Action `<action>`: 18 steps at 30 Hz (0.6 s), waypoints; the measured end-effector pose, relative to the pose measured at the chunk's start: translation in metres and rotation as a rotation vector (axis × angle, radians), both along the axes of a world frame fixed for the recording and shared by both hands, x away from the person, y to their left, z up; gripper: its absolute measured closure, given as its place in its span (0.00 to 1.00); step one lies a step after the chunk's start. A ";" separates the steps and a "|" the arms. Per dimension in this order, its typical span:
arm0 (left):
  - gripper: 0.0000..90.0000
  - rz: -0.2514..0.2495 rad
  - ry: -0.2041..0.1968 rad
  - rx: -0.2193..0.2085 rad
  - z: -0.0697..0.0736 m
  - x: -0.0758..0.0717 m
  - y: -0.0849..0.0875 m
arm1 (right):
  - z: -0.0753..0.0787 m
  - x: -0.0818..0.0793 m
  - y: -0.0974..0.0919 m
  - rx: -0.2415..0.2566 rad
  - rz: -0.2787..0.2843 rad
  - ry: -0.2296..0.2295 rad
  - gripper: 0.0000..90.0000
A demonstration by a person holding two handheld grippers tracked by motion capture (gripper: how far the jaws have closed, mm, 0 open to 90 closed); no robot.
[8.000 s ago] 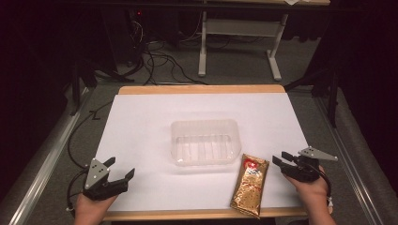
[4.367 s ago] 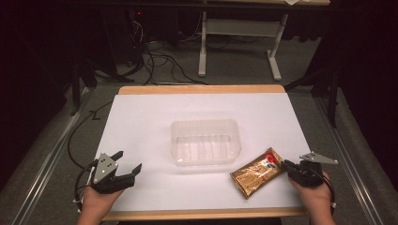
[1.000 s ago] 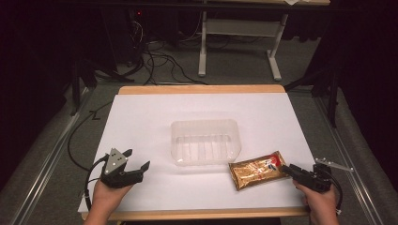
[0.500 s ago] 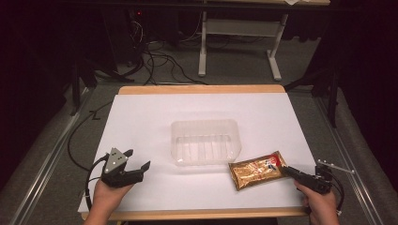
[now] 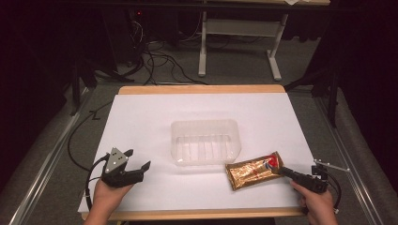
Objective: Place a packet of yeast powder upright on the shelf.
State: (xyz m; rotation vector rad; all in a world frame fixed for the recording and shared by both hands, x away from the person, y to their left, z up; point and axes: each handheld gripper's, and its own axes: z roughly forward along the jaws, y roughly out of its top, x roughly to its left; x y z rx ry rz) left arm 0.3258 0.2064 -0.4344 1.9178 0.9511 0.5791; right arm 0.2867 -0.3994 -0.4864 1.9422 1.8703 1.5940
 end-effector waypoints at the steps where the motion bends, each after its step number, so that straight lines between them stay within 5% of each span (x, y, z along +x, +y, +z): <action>1: 0.25 0.002 0.001 -0.001 0.000 0.000 0.000 | 0.002 0.000 0.002 -0.009 0.007 -0.016 0.91; 18: 0.25 0.002 -0.020 -0.001 0.002 -0.005 0.003 | 0.025 -0.006 0.014 -0.093 -0.001 -0.160 0.98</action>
